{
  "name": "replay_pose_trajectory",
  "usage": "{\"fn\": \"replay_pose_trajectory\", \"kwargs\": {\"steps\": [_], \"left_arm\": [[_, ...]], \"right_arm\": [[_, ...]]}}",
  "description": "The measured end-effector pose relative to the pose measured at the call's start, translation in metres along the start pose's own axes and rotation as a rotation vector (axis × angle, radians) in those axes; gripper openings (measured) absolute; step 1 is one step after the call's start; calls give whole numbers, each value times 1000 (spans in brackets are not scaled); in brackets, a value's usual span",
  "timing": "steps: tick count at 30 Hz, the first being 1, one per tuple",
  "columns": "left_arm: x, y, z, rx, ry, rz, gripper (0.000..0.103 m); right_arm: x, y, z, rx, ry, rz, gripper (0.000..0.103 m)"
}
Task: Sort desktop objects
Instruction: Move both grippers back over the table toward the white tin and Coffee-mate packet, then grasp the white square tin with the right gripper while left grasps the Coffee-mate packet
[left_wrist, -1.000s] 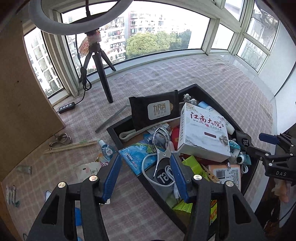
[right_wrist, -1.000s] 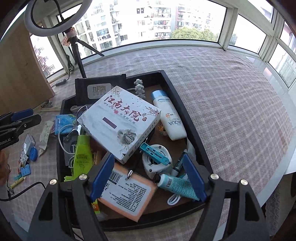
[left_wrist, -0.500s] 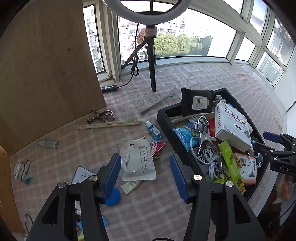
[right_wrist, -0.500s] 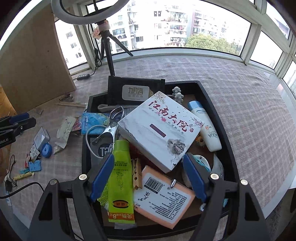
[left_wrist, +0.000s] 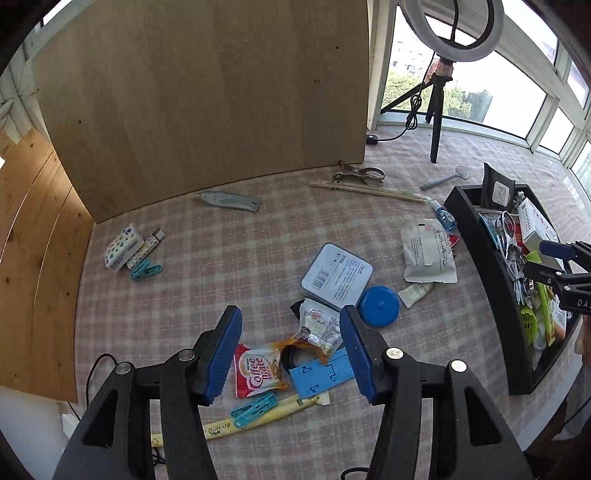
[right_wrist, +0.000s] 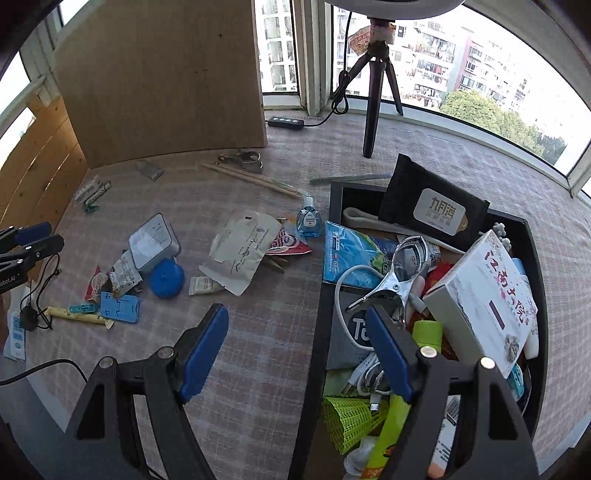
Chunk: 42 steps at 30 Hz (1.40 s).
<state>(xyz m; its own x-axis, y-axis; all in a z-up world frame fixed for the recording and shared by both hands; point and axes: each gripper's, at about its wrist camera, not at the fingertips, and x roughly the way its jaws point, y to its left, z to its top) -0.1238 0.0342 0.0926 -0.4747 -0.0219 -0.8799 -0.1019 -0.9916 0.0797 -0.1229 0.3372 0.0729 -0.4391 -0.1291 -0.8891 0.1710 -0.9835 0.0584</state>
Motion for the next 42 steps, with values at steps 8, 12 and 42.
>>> {"fn": "replay_pose_trajectory", "kwargs": {"steps": [8, 12, 42], "left_arm": [[4, 63, -56, -104, 69, 50, 52], [9, 76, -71, -143, 92, 48, 52], [104, 10, -53, 66, 271, -26, 54]], "right_arm": [[31, 61, 20, -124, 26, 56, 76], [48, 86, 29, -162, 51, 69, 76], [143, 170, 69, -336, 226, 125, 76]]}}
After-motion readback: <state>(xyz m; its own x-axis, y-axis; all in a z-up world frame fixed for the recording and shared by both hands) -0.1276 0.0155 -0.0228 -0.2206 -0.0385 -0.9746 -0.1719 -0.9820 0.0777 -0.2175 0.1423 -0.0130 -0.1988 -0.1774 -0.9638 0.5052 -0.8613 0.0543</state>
